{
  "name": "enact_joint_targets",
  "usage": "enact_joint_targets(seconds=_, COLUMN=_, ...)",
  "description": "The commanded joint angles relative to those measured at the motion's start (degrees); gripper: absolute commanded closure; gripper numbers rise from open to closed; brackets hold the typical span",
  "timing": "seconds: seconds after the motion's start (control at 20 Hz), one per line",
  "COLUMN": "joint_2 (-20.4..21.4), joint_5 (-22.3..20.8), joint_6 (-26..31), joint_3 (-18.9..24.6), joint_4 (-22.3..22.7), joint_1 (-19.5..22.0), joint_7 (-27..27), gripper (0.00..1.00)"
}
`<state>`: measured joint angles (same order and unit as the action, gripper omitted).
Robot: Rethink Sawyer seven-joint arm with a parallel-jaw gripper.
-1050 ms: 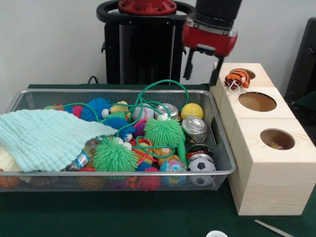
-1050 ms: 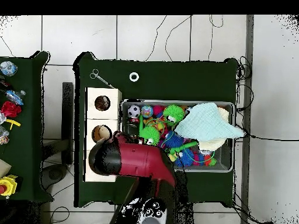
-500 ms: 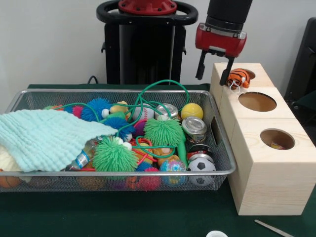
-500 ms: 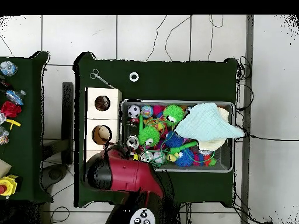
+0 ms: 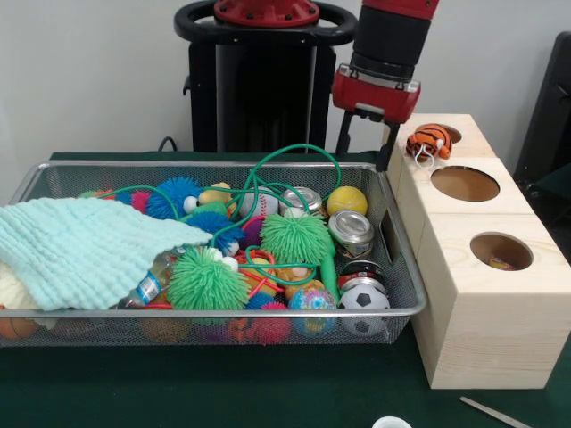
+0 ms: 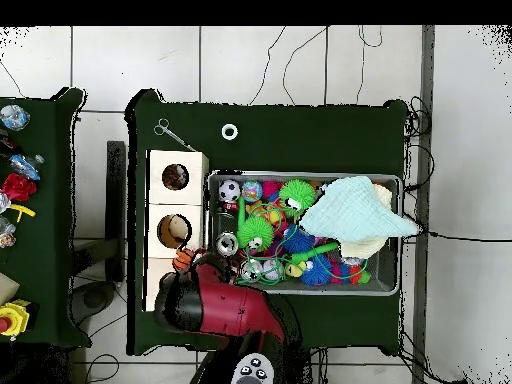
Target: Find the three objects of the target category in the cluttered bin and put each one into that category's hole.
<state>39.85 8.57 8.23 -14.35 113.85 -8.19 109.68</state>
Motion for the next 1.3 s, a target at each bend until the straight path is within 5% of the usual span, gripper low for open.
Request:
enact_joint_targets(seconds=0.05, joint_2=-0.8, joint_5=4.9, joint_6=6.3, joint_3=1.5, joint_4=0.8, joint_1=-4.3, joint_7=14.7, gripper=0.00)
enact_joint_targets(seconds=0.7, joint_2=2.0, joint_5=8.8, joint_6=15.7, joint_3=-4.1, joint_4=-1.7, joint_1=-9.9, joint_7=15.7, gripper=0.00)
enact_joint_targets(seconds=1.3, joint_2=5.4, joint_5=7.6, joint_6=13.8, joint_3=-5.6, joint_4=2.5, joint_1=-6.8, joint_7=11.7, gripper=0.00)
